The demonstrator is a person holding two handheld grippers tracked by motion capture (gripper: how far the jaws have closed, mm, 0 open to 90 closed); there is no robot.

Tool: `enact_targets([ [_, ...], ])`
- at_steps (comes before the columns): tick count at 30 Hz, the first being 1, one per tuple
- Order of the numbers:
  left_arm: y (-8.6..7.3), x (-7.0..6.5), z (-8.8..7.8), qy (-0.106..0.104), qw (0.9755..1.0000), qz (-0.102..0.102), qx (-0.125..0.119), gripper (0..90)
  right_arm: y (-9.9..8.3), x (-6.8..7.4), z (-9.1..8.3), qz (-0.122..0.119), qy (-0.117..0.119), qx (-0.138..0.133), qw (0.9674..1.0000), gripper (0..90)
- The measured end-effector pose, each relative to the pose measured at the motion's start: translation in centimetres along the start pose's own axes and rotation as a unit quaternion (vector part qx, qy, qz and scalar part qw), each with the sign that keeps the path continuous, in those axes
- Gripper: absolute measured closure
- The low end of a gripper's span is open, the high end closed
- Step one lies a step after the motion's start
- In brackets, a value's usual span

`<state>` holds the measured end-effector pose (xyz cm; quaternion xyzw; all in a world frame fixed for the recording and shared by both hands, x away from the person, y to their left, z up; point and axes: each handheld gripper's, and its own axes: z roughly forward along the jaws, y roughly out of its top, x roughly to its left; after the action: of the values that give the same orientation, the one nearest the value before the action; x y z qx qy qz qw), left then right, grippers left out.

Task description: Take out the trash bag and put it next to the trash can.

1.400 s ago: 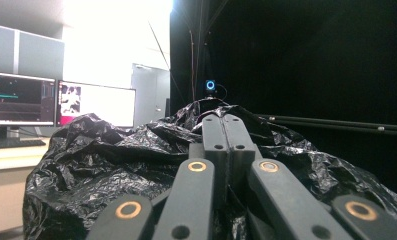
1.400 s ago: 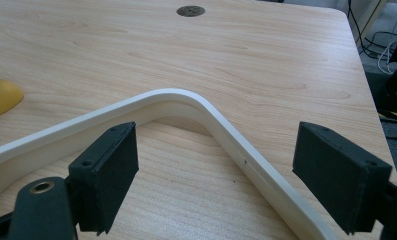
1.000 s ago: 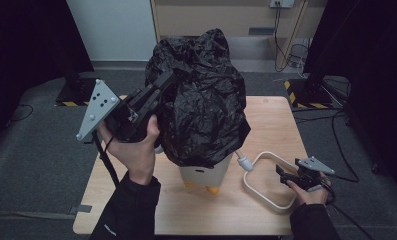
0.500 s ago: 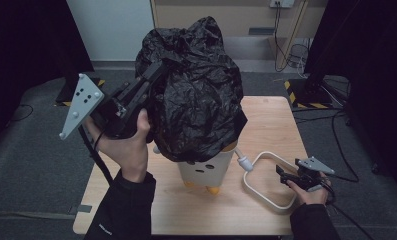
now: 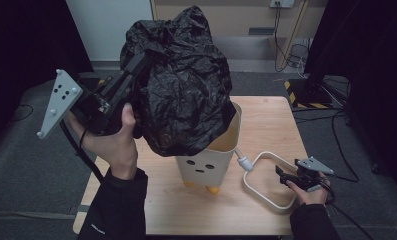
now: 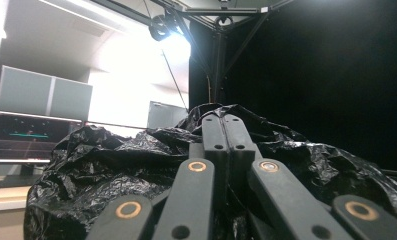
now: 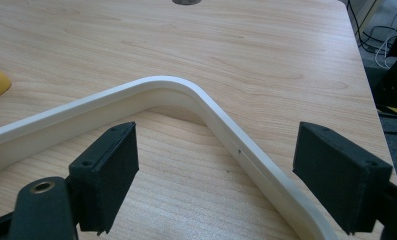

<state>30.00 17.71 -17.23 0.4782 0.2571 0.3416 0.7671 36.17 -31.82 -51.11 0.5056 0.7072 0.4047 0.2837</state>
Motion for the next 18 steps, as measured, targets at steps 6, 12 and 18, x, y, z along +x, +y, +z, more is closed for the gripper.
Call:
enact_targets([
  [6, 0.6, 0.7, -0.6, 0.012, 0.9999, 0.004, -0.004, 89.8, -0.1, 0.0, 0.1, -0.003, -0.001, 0.002, 1.0000, 18.2],
  [12, 0.9, 1.6, -1.2, 0.027, 0.9996, 0.004, -0.006, 89.8, -0.1, 0.0, 0.1, -0.003, -0.001, 0.003, 1.0000, 18.2],
  [18, 1.3, 2.8, -2.0, 0.050, 0.9987, 0.009, -0.004, 89.8, -0.1, 0.0, 0.1, -0.005, -0.002, 0.004, 1.0000, 18.3],
])
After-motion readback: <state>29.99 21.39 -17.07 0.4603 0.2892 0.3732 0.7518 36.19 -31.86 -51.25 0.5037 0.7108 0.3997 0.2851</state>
